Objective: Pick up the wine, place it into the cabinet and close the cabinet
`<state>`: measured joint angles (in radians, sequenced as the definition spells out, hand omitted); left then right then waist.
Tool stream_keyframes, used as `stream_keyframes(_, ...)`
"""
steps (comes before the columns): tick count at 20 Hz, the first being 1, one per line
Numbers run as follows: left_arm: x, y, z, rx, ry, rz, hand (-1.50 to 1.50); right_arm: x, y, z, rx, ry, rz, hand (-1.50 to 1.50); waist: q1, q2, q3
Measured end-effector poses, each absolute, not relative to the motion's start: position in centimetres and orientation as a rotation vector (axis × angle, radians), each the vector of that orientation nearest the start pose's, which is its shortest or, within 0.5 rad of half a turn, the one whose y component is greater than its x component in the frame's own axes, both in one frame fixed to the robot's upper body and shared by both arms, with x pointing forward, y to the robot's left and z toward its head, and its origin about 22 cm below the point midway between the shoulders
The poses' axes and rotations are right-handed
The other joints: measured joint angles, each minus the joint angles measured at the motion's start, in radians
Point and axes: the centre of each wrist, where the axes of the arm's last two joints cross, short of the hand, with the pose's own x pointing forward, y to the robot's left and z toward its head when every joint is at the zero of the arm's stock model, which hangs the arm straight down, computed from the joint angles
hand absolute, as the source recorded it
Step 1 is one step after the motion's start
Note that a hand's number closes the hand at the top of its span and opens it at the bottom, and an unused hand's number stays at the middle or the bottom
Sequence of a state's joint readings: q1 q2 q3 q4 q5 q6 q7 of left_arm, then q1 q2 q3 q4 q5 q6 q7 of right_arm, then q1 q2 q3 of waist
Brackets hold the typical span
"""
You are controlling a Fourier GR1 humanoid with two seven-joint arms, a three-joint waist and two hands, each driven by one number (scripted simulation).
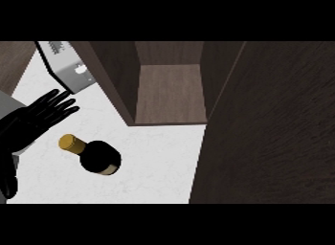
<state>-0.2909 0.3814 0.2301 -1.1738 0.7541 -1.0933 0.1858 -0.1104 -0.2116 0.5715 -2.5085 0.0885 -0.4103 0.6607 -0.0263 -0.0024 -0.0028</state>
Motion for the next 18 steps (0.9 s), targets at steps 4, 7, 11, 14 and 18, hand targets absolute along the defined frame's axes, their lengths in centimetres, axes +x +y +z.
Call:
stream_keyframes(4,30.8,36.3,2.1,-0.894,-1.494,-0.461,-1.5,12.2,-15.6,19.8,0.3,-1.839,0.172,-1.5,-0.005,0.0,0.0)
stream_keyframes(7,30.9,35.9,1.1,-0.875,-1.47,-0.463,-1.5,12.3,-15.4,20.0,0.304,-1.842,0.169,-1.5,-0.006,0.001,-0.001)
stream_keyframes(11,31.2,35.8,0.0,-0.844,-1.442,-0.461,-1.5,12.3,-15.3,20.0,0.3,-1.842,0.174,-1.5,-0.009,0.003,-0.001)
stream_keyframes(14,31.0,35.7,-0.9,-0.824,-1.431,-0.455,-1.5,12.3,-15.2,20.0,0.303,-1.844,0.172,-1.5,-0.012,0.003,-0.002)
stream_keyframes(18,30.8,35.3,-1.9,-0.789,-1.415,-0.455,-1.5,12.1,-15.2,19.9,0.305,-1.85,0.174,-1.5,-0.018,0.003,-0.002)
